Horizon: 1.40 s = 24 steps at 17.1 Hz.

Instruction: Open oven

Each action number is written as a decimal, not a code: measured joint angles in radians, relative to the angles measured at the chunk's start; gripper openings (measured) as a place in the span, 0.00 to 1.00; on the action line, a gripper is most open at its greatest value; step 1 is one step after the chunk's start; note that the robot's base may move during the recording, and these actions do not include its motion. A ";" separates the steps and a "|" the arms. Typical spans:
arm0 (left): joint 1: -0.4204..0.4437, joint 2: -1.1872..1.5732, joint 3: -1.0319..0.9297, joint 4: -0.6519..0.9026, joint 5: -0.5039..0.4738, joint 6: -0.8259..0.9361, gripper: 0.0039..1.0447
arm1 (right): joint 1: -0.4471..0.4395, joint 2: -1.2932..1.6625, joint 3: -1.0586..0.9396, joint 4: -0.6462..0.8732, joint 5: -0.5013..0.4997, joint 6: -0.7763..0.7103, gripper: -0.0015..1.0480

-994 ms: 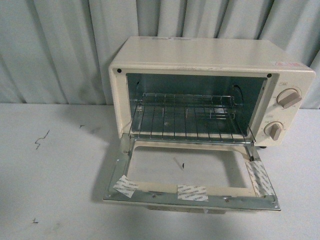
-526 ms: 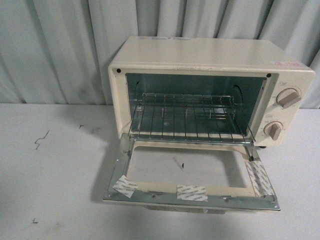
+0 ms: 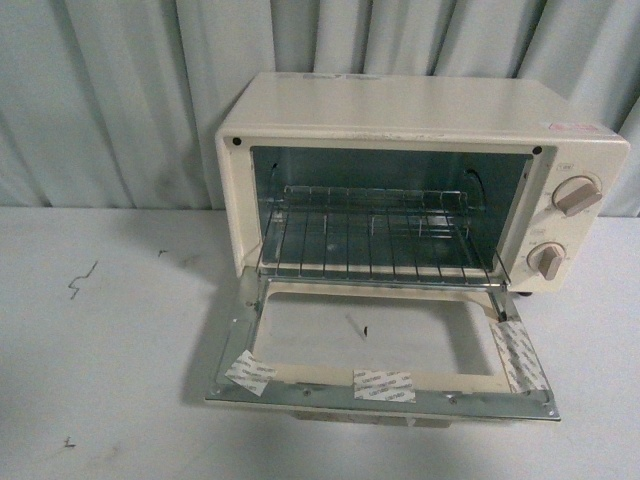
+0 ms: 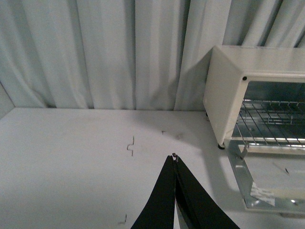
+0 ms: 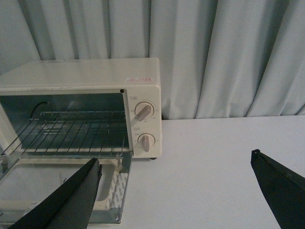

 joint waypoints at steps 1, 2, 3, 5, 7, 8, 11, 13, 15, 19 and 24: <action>0.000 -0.039 0.000 0.014 0.000 0.000 0.01 | 0.000 0.000 0.000 0.000 0.000 0.000 0.94; -0.002 -0.037 0.008 0.013 -0.005 0.000 0.01 | 0.000 0.000 0.000 0.000 -0.001 0.000 0.94; -0.002 -0.037 0.002 0.005 -0.002 0.000 0.01 | 0.000 0.000 0.000 0.000 0.000 0.000 0.94; -0.002 -0.037 0.000 -0.004 -0.001 0.000 0.01 | 0.000 0.000 0.000 -0.001 0.000 0.000 0.94; -0.002 -0.037 0.000 0.007 -0.002 0.000 0.01 | 0.000 0.000 0.000 -0.001 0.000 0.000 0.94; -0.002 -0.037 0.000 0.002 -0.002 0.000 0.01 | 0.000 0.000 0.000 0.000 0.000 0.000 0.94; -0.002 -0.037 0.000 0.003 -0.002 0.000 0.01 | 0.000 0.000 0.000 0.000 0.000 0.000 0.94; -0.002 -0.037 0.000 0.003 -0.002 0.000 0.09 | 0.000 0.000 0.000 0.000 0.000 0.000 0.94; -0.002 -0.037 0.000 0.003 -0.002 0.000 0.32 | 0.000 0.000 0.000 0.000 0.000 0.000 0.94; -0.002 -0.037 0.000 0.003 -0.002 0.000 0.79 | 0.000 0.000 0.000 0.000 0.000 0.000 0.94; -0.002 -0.037 0.000 0.003 -0.002 0.000 0.94 | 0.000 0.000 0.000 0.000 0.000 0.000 0.94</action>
